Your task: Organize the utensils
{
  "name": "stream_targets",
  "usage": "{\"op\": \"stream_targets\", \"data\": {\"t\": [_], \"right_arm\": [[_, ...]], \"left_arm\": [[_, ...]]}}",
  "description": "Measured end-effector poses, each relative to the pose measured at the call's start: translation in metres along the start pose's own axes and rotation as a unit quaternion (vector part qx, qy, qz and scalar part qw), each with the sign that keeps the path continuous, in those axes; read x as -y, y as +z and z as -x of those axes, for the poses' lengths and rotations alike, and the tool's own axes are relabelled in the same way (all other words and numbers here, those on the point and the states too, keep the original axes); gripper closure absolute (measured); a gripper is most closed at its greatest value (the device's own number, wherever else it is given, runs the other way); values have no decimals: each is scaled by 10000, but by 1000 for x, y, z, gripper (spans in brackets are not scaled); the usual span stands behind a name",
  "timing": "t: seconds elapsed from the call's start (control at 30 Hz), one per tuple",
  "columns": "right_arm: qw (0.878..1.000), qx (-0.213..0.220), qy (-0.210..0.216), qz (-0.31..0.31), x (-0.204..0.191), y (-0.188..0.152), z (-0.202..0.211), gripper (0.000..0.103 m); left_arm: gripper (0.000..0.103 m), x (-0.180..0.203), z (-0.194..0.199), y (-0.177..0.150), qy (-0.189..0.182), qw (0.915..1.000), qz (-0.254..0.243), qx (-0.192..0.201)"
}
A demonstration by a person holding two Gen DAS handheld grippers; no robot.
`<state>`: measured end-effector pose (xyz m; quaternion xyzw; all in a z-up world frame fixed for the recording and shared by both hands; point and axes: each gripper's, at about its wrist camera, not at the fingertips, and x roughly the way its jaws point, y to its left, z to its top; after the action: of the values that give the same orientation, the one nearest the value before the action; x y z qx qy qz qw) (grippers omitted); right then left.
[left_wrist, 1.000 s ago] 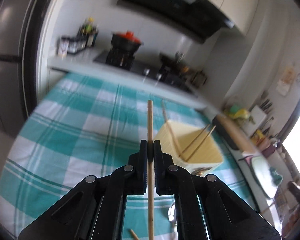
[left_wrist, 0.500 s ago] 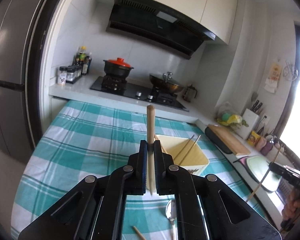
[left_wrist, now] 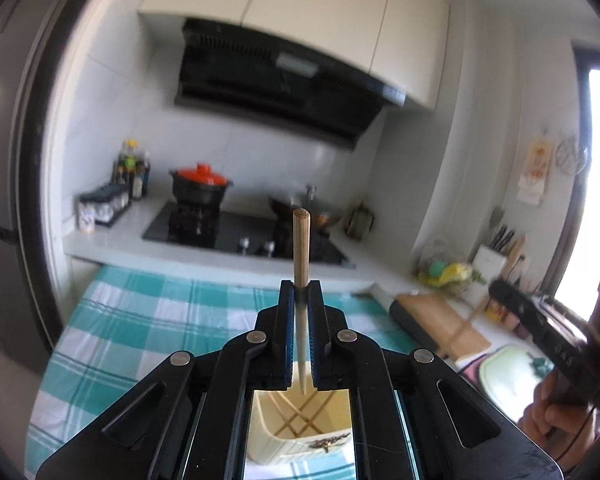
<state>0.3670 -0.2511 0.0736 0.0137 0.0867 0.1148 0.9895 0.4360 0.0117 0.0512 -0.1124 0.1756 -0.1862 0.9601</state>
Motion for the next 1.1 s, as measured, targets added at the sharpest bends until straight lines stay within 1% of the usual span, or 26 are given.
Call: {"op": "stream_targets", "data": {"t": [0.03,0.07,0.1,0.13,0.17,0.23,0.27,0.3,0.33,0.4,0.43,0.47,0.5,0.53,0.57,0.63,0.67,0.73,0.77,0.83,0.9,0.93,1.0,1.03,1.1], "right_arm": [[9999,-38,-71,-78,0,-2,-14,96],[9997,-164,-101,-171,1,-6,-29,96],[9991,-322,-164,-229,2,-13,-44,96],[9983,-460,-235,-256,3,-18,-56,96],[9967,-704,-286,-297,5,-26,-72,96],[9895,-1318,-284,-515,11,-47,-102,96],[9844,-1613,-238,-663,16,-59,-115,96],[9761,-1985,-120,-881,20,-72,-130,96],[9688,-2252,-93,-1036,23,-80,-139,96],[9539,-2654,-95,-1400,30,-94,-151,90],[9487,-2730,-22,-1592,33,-98,-151,83],[9449,-2748,46,-1778,36,-98,-148,59],[9454,-2656,84,-1888,37,-97,-138,42],[9487,-2535,82,-1886,39,-95,-128,41],[9539,-2411,76,-1783,39,-90,-116,41],[9608,-2363,56,-1449,41,-90,-90,40],[9625,-2379,22,-1307,40,-92,-83,40],[9635,-2511,-117,-925,42,-107,-56,38],[9619,-2606,-183,-801,43,-115,-48,37],[9557,-2864,-362,-578,48,-152,-20,37],[9492,-3054,-569,-489,54,-195,8,37],[9463,-3116,-672,-529,57,-213,18,37],[9384,-3255,-909,-716,65,-248,37,37],[9358,-3288,-990,-796,69,-258,42,37],[9292,-3379,-1189,-909,73,-277,49,37]], "left_arm": [[99,0,-15,-3,25,9997,-4,-224],[99,0,-35,-7,107,9986,-20,-522],[99,0,-49,-10,150,9971,-47,-741],[99,-2,-67,-17,232,9937,-74,-1096],[99,-4,-79,-23,306,9909,-78,-1307],[98,-10,-105,-39,310,9820,-24,-1864],[98,-11,-112,-46,322,9785,14,-2037],[98,-13,-121,-53,357,9736,88,-2251],[97,-16,-127,-60,422,9698,185,-2394],[85,-18,-130,-68,471,9657,354,-2527],[65,-19,-125,-69,397,9655,483,-2529],[44,-20,-120,-69,336,9666,551,-2481],[36,-22,-111,-68,289,9689,615,-2381],[24,-25,-96,-68,304,9712,631,-2279],[18,-26,-87,-69,340,9719,608,-2247],[13,-32,-63,-76,454,9706,439,-2321],[10,-36,-50,-85,535,9694,306,-2377],[8,-46,-26,-110,778,9647,83,-2514],[8,-52,-13,-127,913,9613,15,-2598],[8,-65,9,-166,1261,9522,-30,-2784],[8,-75,27,-195,1591,9455,66,-2839],[8,-80,34,-211,1759,9423,190,-2841],[8,-87,42,-232,1976,9397,455,-2753],[8,-90,43,-240,2062,9397,589,-2665],[8,-93,40,-250,2215,9377,688,-2585]]}}
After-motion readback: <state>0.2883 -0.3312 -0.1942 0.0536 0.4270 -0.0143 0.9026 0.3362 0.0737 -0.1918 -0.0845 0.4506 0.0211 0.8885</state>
